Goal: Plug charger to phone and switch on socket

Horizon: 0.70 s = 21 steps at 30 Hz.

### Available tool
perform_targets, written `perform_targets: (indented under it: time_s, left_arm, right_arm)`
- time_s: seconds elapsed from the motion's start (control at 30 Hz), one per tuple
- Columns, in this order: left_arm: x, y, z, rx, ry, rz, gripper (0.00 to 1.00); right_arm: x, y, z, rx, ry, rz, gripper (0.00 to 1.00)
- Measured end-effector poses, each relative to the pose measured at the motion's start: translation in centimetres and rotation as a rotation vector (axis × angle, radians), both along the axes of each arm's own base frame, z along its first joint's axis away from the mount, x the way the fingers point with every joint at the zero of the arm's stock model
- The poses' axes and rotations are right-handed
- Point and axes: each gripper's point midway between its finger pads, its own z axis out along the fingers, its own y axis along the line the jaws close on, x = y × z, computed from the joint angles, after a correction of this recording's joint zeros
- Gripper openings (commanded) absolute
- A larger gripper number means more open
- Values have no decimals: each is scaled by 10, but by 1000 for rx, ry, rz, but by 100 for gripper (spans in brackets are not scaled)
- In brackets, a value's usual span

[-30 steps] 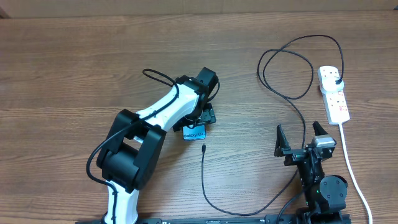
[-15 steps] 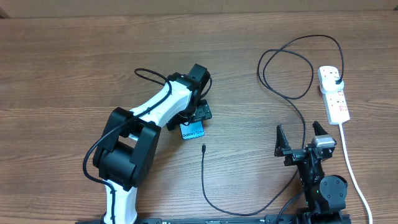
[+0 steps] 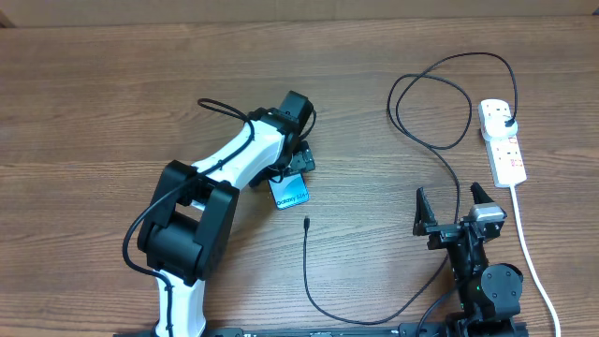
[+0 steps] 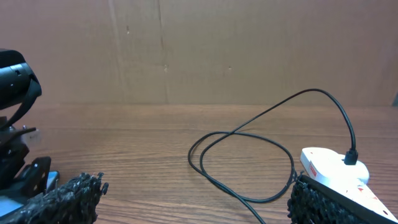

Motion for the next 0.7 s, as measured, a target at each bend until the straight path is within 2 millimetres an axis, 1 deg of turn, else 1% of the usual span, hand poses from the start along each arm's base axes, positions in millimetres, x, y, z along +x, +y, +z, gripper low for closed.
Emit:
perform_targets:
  time_s: [0.13, 0.43, 0.7]
  left_arm:
    - [3, 3, 0, -2, -6, 11, 100]
    - [0, 3, 0, -3, 12, -12, 100]
    - [1, 3, 0, -5, 6, -12, 99]
  right_arm:
    - [0, 0, 0, 0, 0, 0, 100]
    - [0, 0, 0, 0, -1, 0, 100]
    - [0, 0, 0, 0, 0, 0, 100]
